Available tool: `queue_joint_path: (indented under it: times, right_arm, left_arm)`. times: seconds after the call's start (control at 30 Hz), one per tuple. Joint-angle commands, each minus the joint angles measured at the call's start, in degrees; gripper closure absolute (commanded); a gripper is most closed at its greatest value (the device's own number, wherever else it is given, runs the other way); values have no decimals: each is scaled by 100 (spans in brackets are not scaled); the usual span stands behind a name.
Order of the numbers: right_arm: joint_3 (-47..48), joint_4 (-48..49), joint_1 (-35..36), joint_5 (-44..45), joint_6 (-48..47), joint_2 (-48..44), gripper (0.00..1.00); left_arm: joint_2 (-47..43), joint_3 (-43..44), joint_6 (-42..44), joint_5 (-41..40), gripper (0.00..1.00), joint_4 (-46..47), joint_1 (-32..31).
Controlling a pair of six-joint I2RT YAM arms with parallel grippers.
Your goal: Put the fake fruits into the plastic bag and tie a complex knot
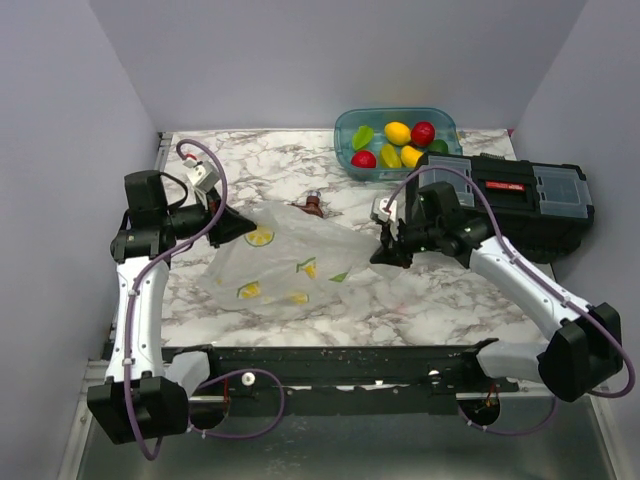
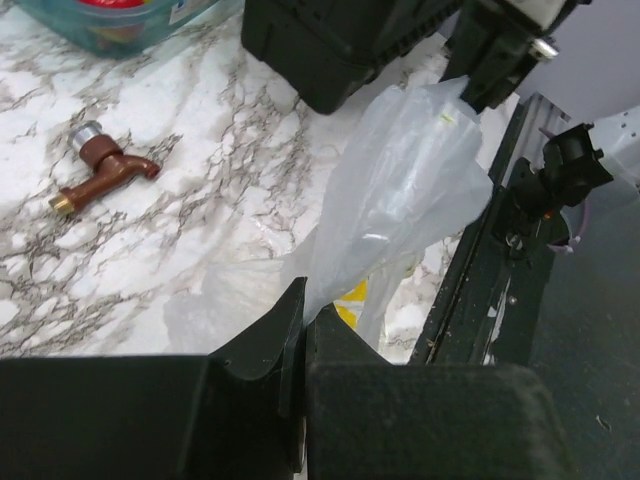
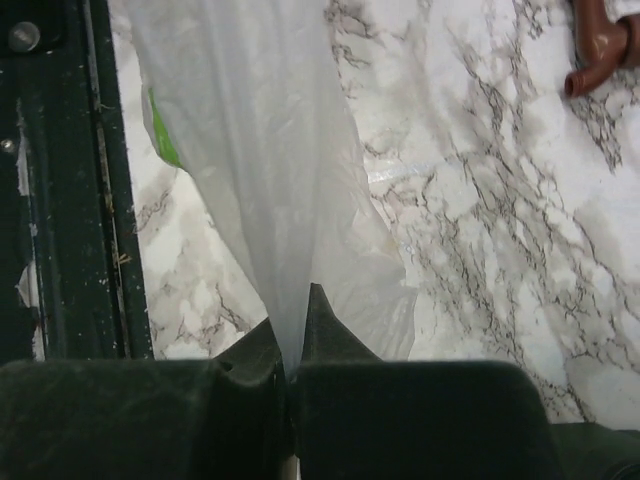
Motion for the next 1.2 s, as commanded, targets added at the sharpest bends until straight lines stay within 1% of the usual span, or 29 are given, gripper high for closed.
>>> queue_joint_path:
  times: [0.0, 0.13, 0.17, 0.23, 0.3, 0.37, 0.43, 0.47, 0.5, 0.53, 0.6, 0.63, 0.67, 0.7, 0.73, 0.8, 0.87, 0.93, 1.0, 1.07, 1.17]
  right_arm:
    - [309, -1363, -171, -295, -686, -140, 99]
    - [1021, -1740, -117, -760, -493, 419, 99]
    - [1180, -1893, -59, -862, -470, 592, 99]
    - [1511, -2292, 48, -1111, -734, 983, 99]
    - [1727, -2254, 139, -1088, -624, 1339, 99]
    - [2010, -1872, 152, -801, -207, 1744, 87]
    - [2344, -1325, 154, -290, 283, 2038, 79]
    - [2466, -906, 153, 4, 588, 2137, 71]
    - [2591, -552, 142, 314, 933, 2213, 60]
    - [2765, -362, 146, 491, 1072, 2314, 55]
    - [3148, -42, 149, 780, 1404, 2489, 42]
    - [3247, 137, 154, 939, 1620, 2570, 31]
    - [3378, 219, 150, 1035, 1758, 2625, 23]
    - [3466, 270, 145, 1098, 1886, 2677, 14]
    - [3548, 276, 150, 1133, 1975, 2693, 12]
    - [3567, 231, 147, 1032, 2038, 2648, 11]
    - [3380, 194, 154, 861, 2045, 2459, 11]
    - [3045, 203, 150, 691, 2035, 2198, 12]
    - [2695, 172, 154, 508, 2053, 1914, 12]
    - [2428, 69, 151, 267, 2069, 1734, 12]
    - [2199, -134, 151, 16, 2043, 1552, 13]
  left_arm:
    - [72, 176, 193, -453, 100, 57, 380]
    - [222, -155, -552, -813, 100, 765, 345]
    - [335, -149, -644, -970, 100, 878, 305]
    - [600, -21, -712, -1377, 100, 929, 207]
    - [989, 132, -812, -1834, 100, 964, 151]
    - [1471, 347, -822, -2188, 99, 822, 147]
    - [1905, 581, -773, -2553, 81, 648, 172]
    - [2060, 699, -692, -2676, 66, 553, 195]
    - [2161, 819, -597, -2729, 52, 479, 243]
    - [2205, 970, -517, -2771, 40, 391, 288]
    - [2144, 1190, -389, -2839, 26, 341, 446]
    - [2041, 1286, -164, -2817, 19, 259, 487]
    - [1924, 1393, 119, -2916, 14, 144, 490]
    - [1749, 1427, 451, -2982, 4, 34, 482]
    - [1575, 1427, 759, -3013, 2, -57, 485]
    - [1106, 1330, 1429, -2942, 1, -376, 476]
    - [595, 1059, 2530, -2536, 2, -991, 459]
    - [-32, 465, 3538, -2405, 2, -1415, 331]
    - [-671, -280, 4134, -2755, 2, -1257, 8]
    - [-1186, -989, 4531, -3261, 2, -822, -419]
    - [-1631, -1812, 5183, -3873, 2, -342, -1103]
